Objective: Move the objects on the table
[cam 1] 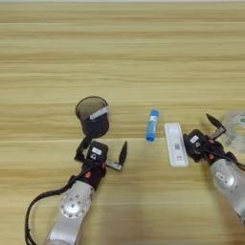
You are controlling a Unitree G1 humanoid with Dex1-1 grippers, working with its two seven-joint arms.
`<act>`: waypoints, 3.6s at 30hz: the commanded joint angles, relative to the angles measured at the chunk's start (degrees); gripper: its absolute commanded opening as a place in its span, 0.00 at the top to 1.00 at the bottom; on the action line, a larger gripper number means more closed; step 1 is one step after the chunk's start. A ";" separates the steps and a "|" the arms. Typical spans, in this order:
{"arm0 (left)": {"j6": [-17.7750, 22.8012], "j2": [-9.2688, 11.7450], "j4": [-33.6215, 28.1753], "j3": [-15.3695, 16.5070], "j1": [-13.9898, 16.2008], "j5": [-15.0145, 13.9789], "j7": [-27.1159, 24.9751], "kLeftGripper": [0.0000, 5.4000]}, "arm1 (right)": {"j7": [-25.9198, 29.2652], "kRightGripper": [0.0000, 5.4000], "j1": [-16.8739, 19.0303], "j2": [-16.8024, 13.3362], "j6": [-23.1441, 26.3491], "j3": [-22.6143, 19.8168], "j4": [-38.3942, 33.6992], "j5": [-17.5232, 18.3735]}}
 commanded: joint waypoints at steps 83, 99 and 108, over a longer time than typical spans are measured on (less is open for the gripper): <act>8.12 -1.17 -0.47 -9.34 1.97 2.22 -5.20 0.00 | 1.88 0.00 3.76 7.21 0.93 -6.81 -10.52 12.40; 9.86 -1.58 8.15 -8.09 -2.63 2.57 -3.22 0.00 | 2.15 0.00 4.05 7.69 1.26 -6.46 -11.11 12.30; 9.63 -1.99 9.73 -6.91 -3.30 2.30 -2.51 0.00 | 2.29 0.00 4.27 7.56 1.22 -6.47 -11.23 12.29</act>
